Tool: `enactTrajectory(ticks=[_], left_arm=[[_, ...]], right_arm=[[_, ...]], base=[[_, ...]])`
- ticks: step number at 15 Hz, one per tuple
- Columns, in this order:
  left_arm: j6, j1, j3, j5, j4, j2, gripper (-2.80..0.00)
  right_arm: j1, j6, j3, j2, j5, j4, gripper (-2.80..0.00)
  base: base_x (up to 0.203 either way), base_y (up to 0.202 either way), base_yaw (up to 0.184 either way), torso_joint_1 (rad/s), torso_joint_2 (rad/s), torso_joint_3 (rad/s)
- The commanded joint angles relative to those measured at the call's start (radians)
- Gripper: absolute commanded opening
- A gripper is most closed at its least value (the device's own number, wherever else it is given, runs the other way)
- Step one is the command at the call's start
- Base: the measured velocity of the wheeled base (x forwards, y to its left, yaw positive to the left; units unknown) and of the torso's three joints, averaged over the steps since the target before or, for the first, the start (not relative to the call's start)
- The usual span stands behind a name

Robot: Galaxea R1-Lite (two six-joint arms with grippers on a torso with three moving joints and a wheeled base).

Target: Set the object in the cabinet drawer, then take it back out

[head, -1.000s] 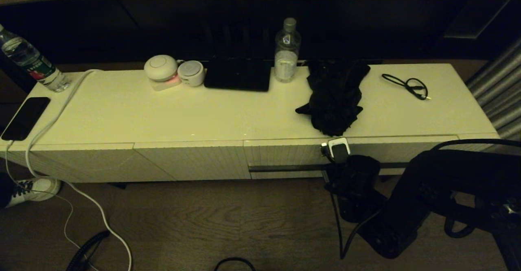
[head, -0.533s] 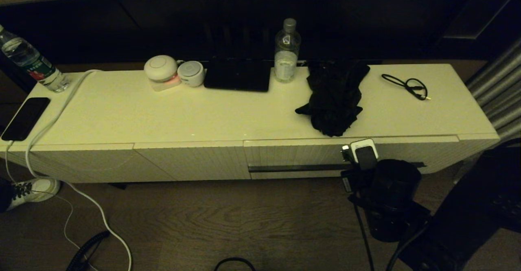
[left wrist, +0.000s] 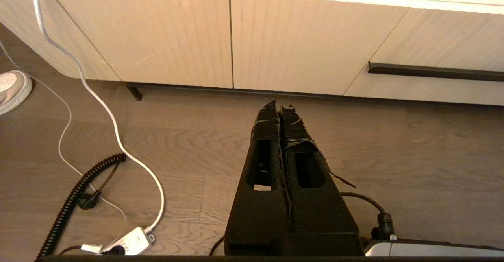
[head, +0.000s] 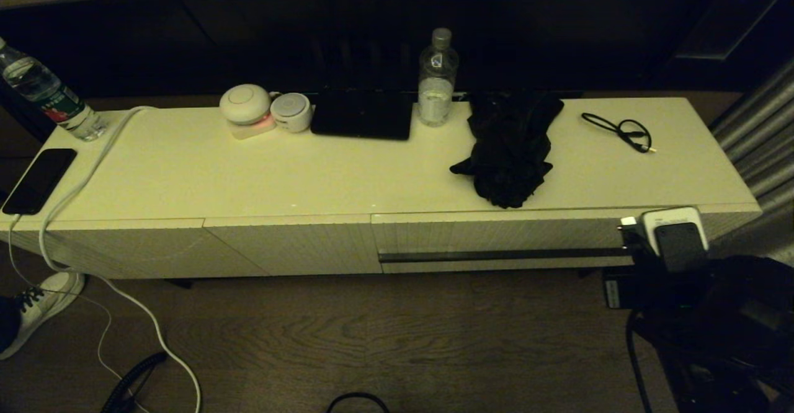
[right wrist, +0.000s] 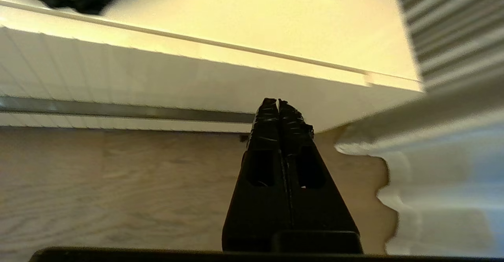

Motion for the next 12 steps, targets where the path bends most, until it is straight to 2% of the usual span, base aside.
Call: enactTrajectory(ticks=[1, 4, 6, 7, 9, 12], left_arm=[[-0.001, 0.001, 0.0, 0.0, 0.0, -0.002, -2.8], [-0.001, 0.001, 0.001, 0.0, 0.0, -0.002, -2.8], [-0.001, 0.001, 0.0, 0.0, 0.0, -0.002, -2.8], [-0.001, 0.001, 0.0, 0.0, 0.0, -0.002, -2.8], [-0.001, 0.001, 0.0, 0.0, 0.0, -0.002, -2.8], [-0.001, 0.001, 0.0, 0.0, 0.0, -0.002, -2.8]], right_arm=[[0.001, -0.003, 0.111, -0.175, -0.007, -0.005, -2.8], [-0.004, 0.0, 0.256, -0.332, -0.01, -0.002, -2.8], [-0.03, -0.005, 0.277, -0.455, -0.024, 0.027, -2.8], [-0.049, -0.021, 0.28, -0.523, -0.029, 0.056, -2.8], [-0.081, -0.107, 0.284, -0.638, -0.037, 0.121, -2.8], [-0.219, -0.148, 0.286, -0.663, -0.032, 0.148, -2.8]], base=[[0.0, 0.0, 0.0, 0.0, 0.0, 0.0], [0.0, 0.0, 0.0, 0.0, 0.0, 0.0], [0.0, 0.0, 0.0, 0.0, 0.0, 0.0], [0.0, 0.0, 0.0, 0.0, 0.0, 0.0], [0.0, 0.0, 0.0, 0.0, 0.0, 0.0], [0.0, 0.0, 0.0, 0.0, 0.0, 0.0]])
